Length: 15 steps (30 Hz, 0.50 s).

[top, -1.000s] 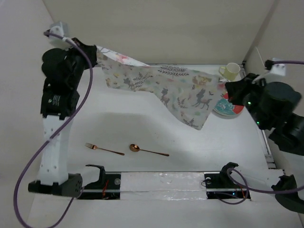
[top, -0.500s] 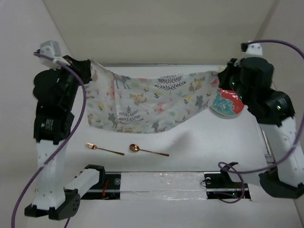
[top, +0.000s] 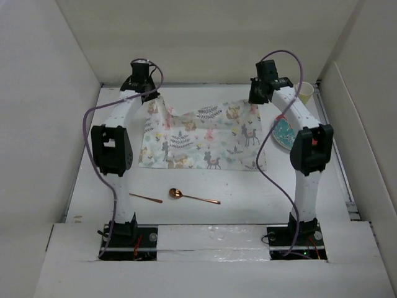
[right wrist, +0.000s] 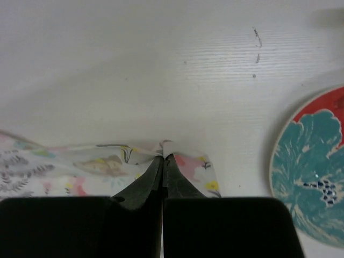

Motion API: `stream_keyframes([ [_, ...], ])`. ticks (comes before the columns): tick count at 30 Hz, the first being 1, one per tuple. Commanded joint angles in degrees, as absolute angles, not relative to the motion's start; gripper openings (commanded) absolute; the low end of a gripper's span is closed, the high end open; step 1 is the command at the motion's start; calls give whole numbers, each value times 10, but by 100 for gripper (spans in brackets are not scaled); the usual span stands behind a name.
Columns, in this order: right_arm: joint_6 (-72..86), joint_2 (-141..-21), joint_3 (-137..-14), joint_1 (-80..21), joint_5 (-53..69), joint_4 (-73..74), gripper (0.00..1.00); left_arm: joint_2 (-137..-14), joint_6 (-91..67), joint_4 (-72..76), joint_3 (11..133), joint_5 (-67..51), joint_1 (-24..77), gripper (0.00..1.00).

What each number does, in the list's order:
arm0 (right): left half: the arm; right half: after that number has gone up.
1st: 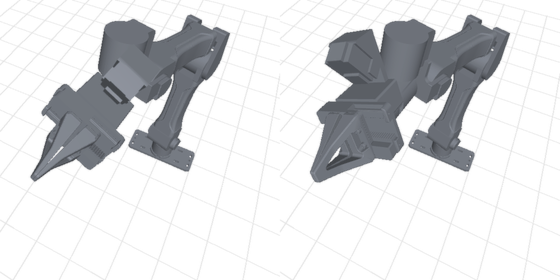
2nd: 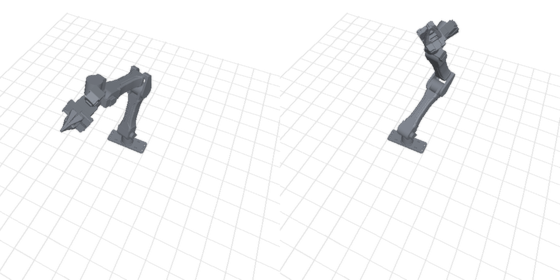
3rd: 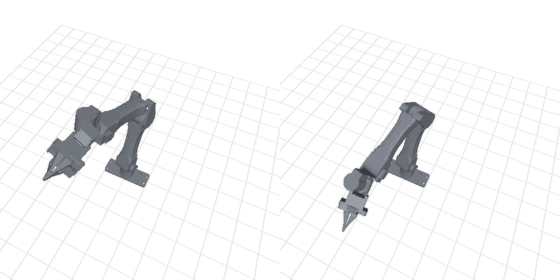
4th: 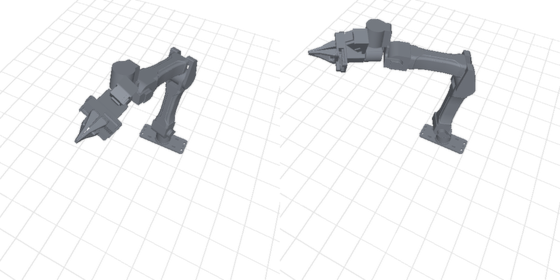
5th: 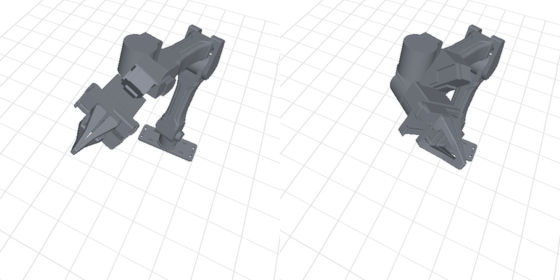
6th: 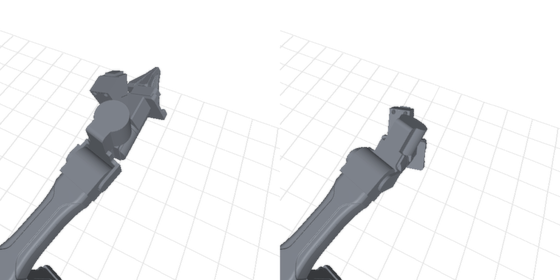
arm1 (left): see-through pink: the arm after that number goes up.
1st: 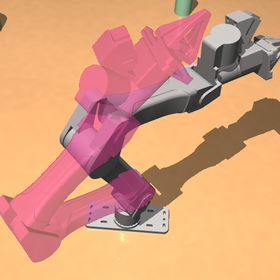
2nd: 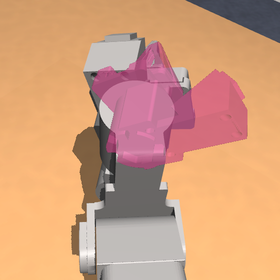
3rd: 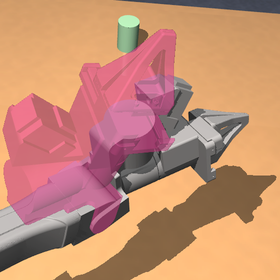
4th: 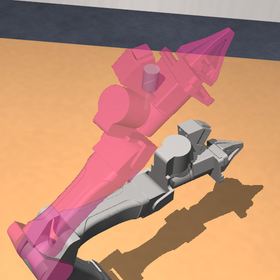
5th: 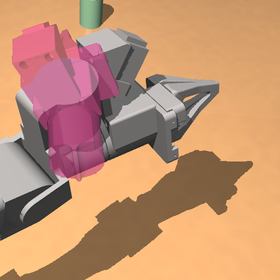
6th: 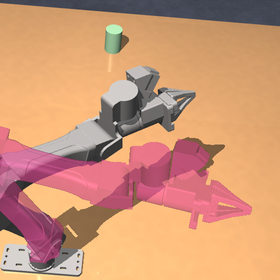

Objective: Set the dinner table for one person

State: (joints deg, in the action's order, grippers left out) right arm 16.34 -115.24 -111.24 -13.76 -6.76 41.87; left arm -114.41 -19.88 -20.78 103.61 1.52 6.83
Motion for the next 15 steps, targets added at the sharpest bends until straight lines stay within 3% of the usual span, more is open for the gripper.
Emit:
stream_keyframes([
  [1,163,-1235,-1218,-118,-20,387,0,-1223,-184,-235,1134,60,62,0],
  [5,179,-1327,-1335,-106,-21,392,0,-1267,-184,-224,1181,69,51,0],
  [6,182,-1358,-1382,-101,-23,396,7,-1281,-185,-225,1194,60,51,9],
  [7,187,-1374,-1403,-101,-18,405,42,-1290,-187,-244,1211,56,44,22],
  [8,190,-1385,-1422,-94,-11,415,60,-1300,-187,-256,1246,54,39,38],
  [9,195,-1390,-1435,-94,-10,422,71,-1314,-186,-271,1265,53,39,61],
  [10,197,-1383,-1428,-94,-11,429,81,-1316,-182,-285,1277,58,39,66],
  [13,190,-1300,-1320,-100,-26,397,84,-1270,-177,-295,1253,62,39,68],
  [15,189,-1234,-1233,-107,-33,368,80,-1182,-183,-272,1144,45,39,61],
])
